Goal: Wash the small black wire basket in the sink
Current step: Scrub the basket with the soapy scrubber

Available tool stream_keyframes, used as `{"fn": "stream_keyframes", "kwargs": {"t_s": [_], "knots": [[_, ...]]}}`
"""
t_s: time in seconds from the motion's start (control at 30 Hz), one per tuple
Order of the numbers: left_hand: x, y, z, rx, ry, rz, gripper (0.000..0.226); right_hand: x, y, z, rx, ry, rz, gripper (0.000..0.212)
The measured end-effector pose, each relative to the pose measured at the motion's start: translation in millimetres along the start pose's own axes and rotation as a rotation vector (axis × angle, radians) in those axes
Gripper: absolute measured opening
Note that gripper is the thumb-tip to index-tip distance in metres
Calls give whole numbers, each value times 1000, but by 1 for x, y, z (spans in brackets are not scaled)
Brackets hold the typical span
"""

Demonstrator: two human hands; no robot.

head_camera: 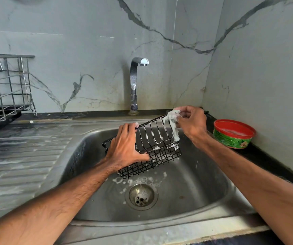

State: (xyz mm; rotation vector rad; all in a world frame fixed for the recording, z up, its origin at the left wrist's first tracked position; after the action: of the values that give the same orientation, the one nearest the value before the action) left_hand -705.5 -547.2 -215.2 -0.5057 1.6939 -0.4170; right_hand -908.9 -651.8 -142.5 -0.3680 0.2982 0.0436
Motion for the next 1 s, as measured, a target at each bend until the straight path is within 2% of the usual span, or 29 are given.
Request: {"fn": "stream_keyframes", "kwargs": {"t_s": [0.1,0.27,0.37,0.47,0.7,0.8,0.87,1.0], "knots": [[0,1,-3,24,3,-6,129,0,1,6,-17,-148,-12,26],[3,-1,-6,64,-26,8,127,-3,0,10,-111,-177,-59,21],[1,0,-7,60,-25,10,126,-6,-2,7,-227,3,-87,27],[-1,0,-8,46,-26,8,127,-5,0,2,-296,166,-43,32],[-3,1,-5,0,-48,7,132,6,6,4,-248,317,230,30],[-3,0,-2,-9,-70,11,132,8,8,0,-234,366,371,47],[-2,0,0,0,-72,19,130,9,7,-3,-212,353,340,51],[-3,1,-3,10,-77,22,128,7,2,-6,-101,274,190,38]]}}
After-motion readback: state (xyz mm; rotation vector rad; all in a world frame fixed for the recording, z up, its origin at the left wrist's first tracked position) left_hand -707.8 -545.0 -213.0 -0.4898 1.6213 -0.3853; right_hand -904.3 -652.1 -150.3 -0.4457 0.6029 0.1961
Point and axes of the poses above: each hand's wrist, its own y-axis away from the middle knuckle, its own x-axis out of the palm, z = x × y, the point moved 2 cm from there along -y, towards the middle knuckle, and after that the axes turned 2 degrees about x, right-handed, at the moved point
